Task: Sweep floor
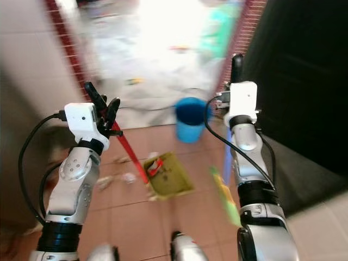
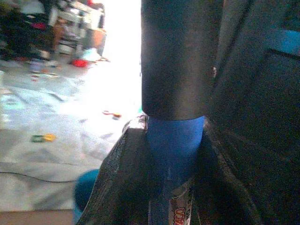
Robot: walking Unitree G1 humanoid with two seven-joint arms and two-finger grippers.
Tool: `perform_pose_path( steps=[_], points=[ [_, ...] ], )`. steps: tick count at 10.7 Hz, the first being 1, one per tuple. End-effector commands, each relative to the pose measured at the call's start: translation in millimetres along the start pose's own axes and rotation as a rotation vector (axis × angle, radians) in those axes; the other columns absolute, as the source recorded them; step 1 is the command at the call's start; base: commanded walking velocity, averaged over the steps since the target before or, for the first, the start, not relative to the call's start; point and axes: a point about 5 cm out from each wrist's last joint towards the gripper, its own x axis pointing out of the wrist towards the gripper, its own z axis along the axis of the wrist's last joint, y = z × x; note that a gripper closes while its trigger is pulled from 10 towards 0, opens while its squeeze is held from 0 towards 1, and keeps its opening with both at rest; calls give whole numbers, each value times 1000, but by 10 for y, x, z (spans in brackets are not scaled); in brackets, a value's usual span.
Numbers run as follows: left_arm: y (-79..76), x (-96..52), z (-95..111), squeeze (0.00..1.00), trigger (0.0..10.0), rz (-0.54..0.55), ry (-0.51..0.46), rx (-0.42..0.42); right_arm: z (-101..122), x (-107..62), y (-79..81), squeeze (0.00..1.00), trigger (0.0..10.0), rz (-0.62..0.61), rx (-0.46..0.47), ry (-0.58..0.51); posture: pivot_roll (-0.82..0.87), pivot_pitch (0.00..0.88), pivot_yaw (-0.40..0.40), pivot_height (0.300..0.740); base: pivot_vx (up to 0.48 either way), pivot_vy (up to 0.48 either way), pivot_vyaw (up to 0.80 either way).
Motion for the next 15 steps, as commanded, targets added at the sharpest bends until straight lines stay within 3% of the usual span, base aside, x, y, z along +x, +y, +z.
perform_pose_path(
  steps=[1,3,4,6,10,12,15],
  points=[
    [-24,40,116,0,10000,-11,-61,-7,53,13,-16,0,10000,-7,23,-26,-68,37,-5,740,0,-315,0],
    [-6,50,90,0,10000,-16,-52,-3,34,1,59,0,10000,-4,20,-29,-62,32,14,740,0,-315,0],
    [19,66,59,0,10000,-24,-41,10,17,-25,130,0,10000,3,83,-40,-53,9,34,740,0,-315,0],
    [91,107,26,0,10000,-33,-28,35,11,-39,219,0,10000,10,109,-48,-50,0,53,740,0,-313,0],
    [175,193,-15,0,10000,-26,-23,78,-58,-61,377,0,10000,87,72,-13,-41,0,-5,740,0,-63,0],
    [259,165,16,0,10000,26,-48,52,-107,-97,424,0,10000,125,107,-9,-36,0,31,740,0,0,0],
    [429,42,77,0,10000,42,-85,98,-62,-196,421,0,10000,131,167,-73,-43,0,47,740,0,0,0]
  ],
)
